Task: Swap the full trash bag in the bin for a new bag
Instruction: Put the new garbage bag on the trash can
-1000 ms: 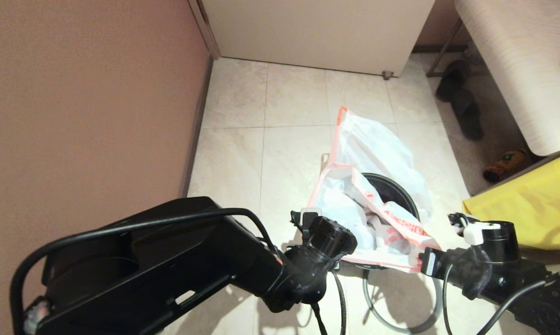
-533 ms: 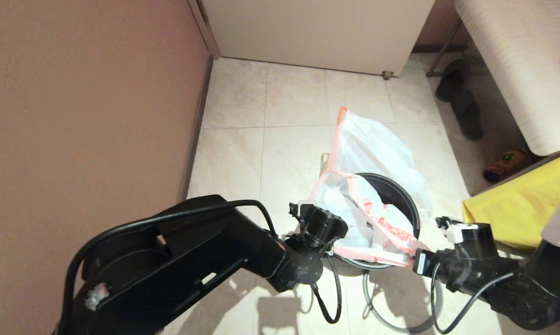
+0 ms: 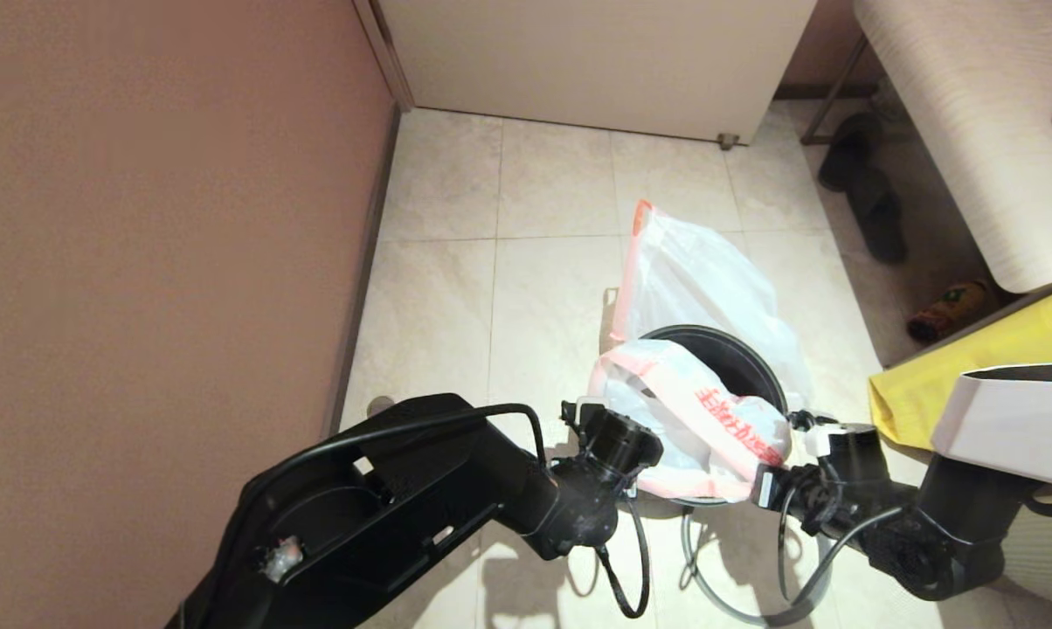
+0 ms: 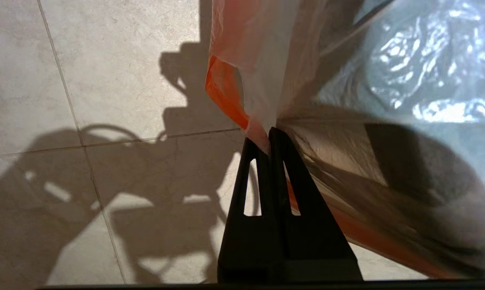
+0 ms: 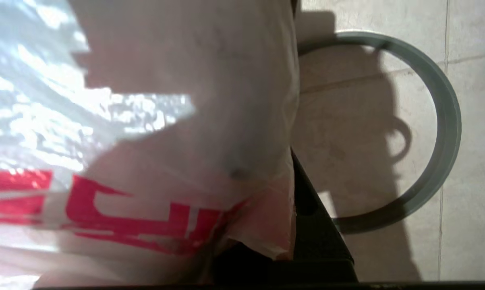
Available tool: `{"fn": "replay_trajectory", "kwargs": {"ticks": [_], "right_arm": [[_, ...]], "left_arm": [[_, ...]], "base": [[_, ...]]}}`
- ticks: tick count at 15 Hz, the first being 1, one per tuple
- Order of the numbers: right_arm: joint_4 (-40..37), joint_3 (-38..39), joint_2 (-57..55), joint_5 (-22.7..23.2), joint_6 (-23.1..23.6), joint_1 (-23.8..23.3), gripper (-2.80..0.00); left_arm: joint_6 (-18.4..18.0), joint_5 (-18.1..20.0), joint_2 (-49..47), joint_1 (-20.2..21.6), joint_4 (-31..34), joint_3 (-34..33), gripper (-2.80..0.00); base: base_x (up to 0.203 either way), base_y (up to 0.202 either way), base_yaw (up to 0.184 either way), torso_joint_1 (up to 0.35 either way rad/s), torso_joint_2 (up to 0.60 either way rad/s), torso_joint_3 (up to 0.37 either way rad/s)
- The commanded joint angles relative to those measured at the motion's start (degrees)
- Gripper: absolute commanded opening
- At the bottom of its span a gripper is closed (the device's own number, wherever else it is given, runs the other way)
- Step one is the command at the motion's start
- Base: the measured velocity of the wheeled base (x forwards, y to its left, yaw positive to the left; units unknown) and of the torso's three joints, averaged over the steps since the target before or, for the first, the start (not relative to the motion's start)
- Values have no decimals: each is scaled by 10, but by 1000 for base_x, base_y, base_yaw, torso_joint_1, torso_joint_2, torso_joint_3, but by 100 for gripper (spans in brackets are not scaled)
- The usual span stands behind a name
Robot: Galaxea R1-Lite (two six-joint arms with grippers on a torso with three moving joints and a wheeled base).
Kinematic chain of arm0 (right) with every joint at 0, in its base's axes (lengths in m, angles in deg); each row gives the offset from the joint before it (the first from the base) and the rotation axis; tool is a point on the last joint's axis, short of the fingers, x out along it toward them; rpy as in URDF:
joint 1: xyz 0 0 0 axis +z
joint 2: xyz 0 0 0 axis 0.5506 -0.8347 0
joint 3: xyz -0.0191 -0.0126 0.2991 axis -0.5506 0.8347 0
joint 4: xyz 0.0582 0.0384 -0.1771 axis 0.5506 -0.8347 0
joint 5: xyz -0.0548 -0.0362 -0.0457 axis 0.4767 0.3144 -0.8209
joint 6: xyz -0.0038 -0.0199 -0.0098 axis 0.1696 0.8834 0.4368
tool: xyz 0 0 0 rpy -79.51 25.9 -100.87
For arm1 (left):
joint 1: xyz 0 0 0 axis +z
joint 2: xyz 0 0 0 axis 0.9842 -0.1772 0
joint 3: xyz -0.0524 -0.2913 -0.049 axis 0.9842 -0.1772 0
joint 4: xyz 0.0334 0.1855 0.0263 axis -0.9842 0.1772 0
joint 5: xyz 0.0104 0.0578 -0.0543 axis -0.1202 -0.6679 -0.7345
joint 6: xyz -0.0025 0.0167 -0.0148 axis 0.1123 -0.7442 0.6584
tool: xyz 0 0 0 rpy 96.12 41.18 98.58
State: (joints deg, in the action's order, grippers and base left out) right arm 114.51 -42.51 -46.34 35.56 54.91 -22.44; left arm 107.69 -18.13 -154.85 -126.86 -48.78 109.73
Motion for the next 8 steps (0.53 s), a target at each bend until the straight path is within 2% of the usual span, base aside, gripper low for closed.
{"fn": "replay_trajectory", "kwargs": {"ticks": [1, 4, 8], "right_arm": [[30, -1, -17, -3, -1, 2, -280], [63, -2, -37, -27, -1, 1, -280], [131, -4, -62, -41, 0, -3, -280]], "left_arm": [[1, -13, -8, 1, -1, 10, -280], [-11, -34, -21, 6, -1, 16, -280], [-14, -77, -48, 15, -3, 64, -280]], "base": [[0, 0, 0, 0, 0, 0], [0, 0, 0, 0, 0, 0], [0, 0, 0, 0, 0, 0]]}}
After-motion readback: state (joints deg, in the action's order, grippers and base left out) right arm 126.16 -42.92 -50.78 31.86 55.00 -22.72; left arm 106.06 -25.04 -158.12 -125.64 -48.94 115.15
